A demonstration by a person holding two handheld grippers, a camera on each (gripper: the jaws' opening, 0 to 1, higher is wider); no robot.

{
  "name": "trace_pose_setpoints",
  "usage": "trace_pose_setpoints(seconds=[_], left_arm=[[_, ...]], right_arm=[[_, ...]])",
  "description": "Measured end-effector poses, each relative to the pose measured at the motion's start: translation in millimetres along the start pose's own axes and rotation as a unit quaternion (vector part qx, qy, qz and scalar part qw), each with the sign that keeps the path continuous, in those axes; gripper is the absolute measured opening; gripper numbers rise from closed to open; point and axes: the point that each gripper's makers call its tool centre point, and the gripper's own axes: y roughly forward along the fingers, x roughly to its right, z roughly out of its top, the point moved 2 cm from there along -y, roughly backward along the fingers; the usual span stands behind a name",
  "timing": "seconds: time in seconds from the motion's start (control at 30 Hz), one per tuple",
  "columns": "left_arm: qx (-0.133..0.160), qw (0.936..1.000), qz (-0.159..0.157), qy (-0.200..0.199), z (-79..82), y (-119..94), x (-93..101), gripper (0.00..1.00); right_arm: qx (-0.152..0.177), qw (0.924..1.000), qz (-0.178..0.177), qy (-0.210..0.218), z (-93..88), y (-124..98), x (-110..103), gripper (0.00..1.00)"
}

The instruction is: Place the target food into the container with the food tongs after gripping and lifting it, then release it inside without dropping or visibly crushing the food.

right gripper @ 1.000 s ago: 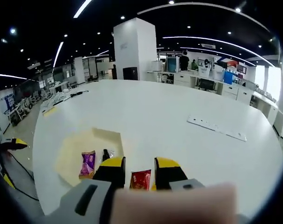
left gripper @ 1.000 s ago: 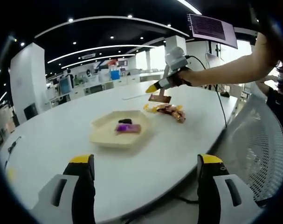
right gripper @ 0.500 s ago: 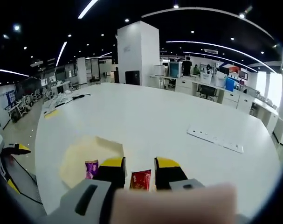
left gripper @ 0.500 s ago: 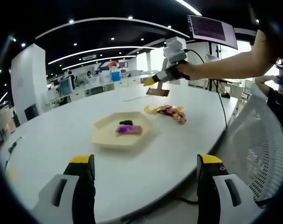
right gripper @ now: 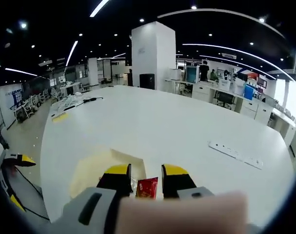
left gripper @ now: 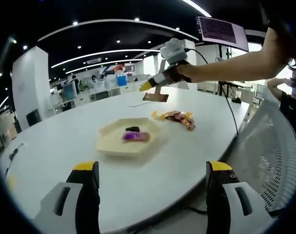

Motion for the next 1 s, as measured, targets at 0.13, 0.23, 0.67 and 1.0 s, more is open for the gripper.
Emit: trace_pose_setpoints(seconds=[0.13,0.23,0.67,1.0], left_arm=[[0.001,1.0,0.0,0.0,0.1,-0.1,0.0,0.87],[0.001,1.0,0.001,0.0,-0.1,-0.3,-0.3,0.87],[0.0,1.0,0.001,0.0,-0.7,-0.7,-0.4,0.87],[0.001,1.0,0.002,0.0,-0.6,-0.6,-0.6,0.87]], right_arm=[[0.002,0.9999,0.012,-0.004,5.0,9.6,-12.3,0.24],[0.006,0.9998,0.02,-0.005,10.0,15.6,-20.3,0.24],[0.015,0.998,0.06,-0.008,29.1,42.7,-58.3,0.24],[0.021,0.9955,0.092,-0.007,41.7,58.3,-88.3,0.24]])
